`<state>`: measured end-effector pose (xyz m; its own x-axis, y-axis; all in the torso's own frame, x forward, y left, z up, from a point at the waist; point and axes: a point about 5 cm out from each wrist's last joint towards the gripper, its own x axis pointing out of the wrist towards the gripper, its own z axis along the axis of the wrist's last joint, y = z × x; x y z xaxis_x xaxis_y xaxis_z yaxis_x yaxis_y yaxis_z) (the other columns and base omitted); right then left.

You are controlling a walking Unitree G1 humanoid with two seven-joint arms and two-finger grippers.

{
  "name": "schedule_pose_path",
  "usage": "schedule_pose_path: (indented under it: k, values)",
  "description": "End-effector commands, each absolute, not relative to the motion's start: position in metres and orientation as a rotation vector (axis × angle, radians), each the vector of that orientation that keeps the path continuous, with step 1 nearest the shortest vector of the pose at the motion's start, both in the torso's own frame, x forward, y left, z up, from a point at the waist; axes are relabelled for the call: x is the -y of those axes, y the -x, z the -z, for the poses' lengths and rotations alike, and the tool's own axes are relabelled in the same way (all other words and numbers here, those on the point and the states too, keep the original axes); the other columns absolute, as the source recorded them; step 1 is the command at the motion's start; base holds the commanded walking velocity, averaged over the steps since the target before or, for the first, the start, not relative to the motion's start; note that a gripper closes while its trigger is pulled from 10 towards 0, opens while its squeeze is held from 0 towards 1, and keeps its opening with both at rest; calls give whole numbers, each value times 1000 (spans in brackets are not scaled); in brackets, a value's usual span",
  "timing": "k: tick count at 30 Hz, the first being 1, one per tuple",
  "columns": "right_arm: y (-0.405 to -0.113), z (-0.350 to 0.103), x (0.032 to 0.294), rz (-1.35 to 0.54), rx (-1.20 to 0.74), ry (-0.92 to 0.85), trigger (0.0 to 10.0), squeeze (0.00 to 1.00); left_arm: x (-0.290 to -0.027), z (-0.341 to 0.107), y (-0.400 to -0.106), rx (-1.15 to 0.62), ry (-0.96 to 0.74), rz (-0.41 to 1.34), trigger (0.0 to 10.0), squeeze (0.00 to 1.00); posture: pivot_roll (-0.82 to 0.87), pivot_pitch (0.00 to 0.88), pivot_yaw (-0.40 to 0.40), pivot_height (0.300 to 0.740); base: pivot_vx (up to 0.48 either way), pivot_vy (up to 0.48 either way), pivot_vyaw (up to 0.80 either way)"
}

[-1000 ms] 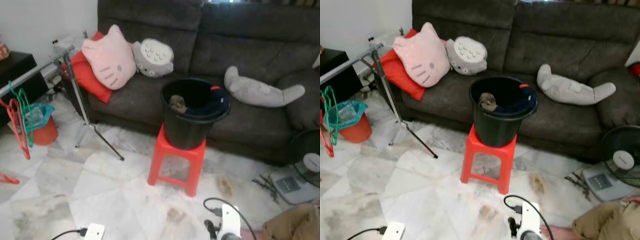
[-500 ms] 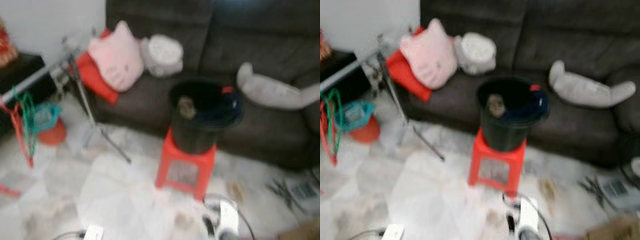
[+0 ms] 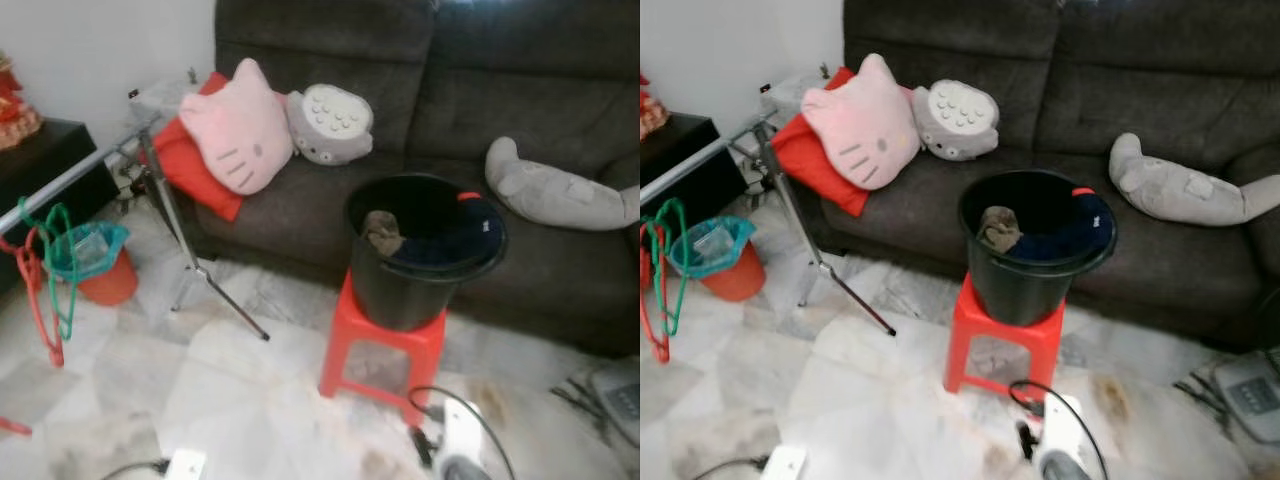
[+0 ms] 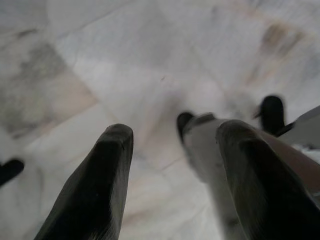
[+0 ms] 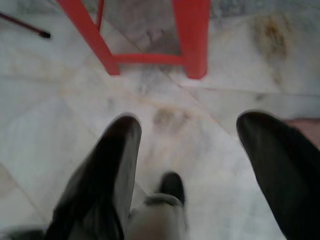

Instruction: Hang hanger

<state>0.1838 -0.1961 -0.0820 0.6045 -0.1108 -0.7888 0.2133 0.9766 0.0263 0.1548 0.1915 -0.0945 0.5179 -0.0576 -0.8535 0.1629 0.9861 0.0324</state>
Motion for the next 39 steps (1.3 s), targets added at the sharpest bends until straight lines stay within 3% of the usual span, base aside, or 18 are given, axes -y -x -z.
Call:
schedule_pose_path:
  k: [1, 7, 15, 29, 35, 36, 39]
  values:
    - [-192, 79, 187, 162, -881, -136, 10000, 0, -203, 94, -152, -1030, -133, 108, 10000, 0, -30, 0, 13, 740, 289, 0, -581]
    - [-195, 78, 186, 163, -872, -145, 10000, 0, -204, 94, -151, -1031, -133, 109, 10000, 0, -34, 0, 16, 740, 287, 0, -664]
    - [-198, 76, 187, 173, -855, -133, 10000, 0, -204, 94, -151, -1033, -136, 116, 10000, 0, -38, 0, 18, 740, 280, 0, 0]
    - [-228, 55, 187, 179, -684, -129, 10000, 0, -204, 95, -151, -1037, -152, 105, 10000, 0, -38, 0, 18, 740, 0, 0, 0]
    - [-239, 41, 188, 162, -530, -54, 10000, 0, -203, 94, -151, -1035, -152, 106, 10000, 0, -61, 0, 20, 740, 0, 0, 0]
    - [-244, 30, 187, 116, -419, 61, 10000, 0, -203, 94, -151, -1035, -152, 108, 10000, 0, -65, 0, 19, 740, 0, 0, 0]
    - [-243, 9, 191, 109, -239, 109, 10000, 0, -204, 94, -151, -1036, -153, 111, 10000, 0, -71, 0, 19, 740, 0, 0, 0]
